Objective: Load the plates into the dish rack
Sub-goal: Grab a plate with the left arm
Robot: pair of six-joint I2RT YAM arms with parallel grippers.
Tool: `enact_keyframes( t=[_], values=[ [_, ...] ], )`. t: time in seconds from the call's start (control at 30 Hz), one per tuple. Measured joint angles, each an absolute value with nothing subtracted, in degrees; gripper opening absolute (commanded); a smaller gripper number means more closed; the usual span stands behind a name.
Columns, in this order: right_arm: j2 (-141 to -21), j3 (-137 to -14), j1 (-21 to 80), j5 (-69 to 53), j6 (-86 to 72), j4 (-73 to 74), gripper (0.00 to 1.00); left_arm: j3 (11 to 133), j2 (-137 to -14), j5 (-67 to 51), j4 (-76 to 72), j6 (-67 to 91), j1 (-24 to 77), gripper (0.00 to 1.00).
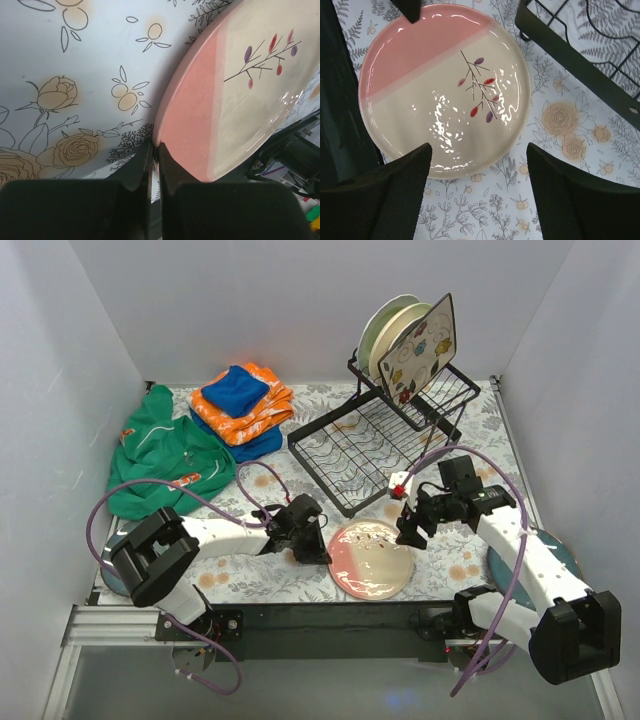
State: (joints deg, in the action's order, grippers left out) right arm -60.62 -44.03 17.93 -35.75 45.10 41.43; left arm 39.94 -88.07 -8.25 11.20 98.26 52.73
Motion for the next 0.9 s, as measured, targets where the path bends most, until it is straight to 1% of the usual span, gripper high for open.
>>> enact_keyframes(
  t=[0.1, 0.37, 0.57, 0.7, 0.77, 0.9],
  values=[
    [-60.1, -43.6, 20.3, -36.8, 47.7, 41.2, 0.89, 39.9, -88.1, -8.3, 11.0, 98.5, 52.7, 0.00],
    [-63.8, -39.4, 36.9, -34.9, 50.3, 40.5, 0.90, 39.0, -83.2, -7.9, 14.0, 99.2, 53.0, 0.00],
    [-66.7, -40.7, 38.4, -30.0, 46.6, 37.2, 0.89, 39.0, -78.2, -7.9, 16.3, 99.3, 53.0, 0.00],
    [-67.0, -41.2, 38.8, -30.2, 44.7, 35.3, 0.89, 39.0, -77.5, -8.1, 17.0, 100.0, 53.0, 0.00],
    [-66.8, -41.3, 40.7, -30.1, 44.2, 35.1, 0.89, 39.0, -77.5, -8.1, 17.3, 100.5, 53.0, 0.00],
    [-65.7, -41.3, 49.3, -28.4, 43.8, 34.6, 0.88, 39.0, -77.5, -8.2, 17.8, 101.9, 53.0, 0.00]
  ],
)
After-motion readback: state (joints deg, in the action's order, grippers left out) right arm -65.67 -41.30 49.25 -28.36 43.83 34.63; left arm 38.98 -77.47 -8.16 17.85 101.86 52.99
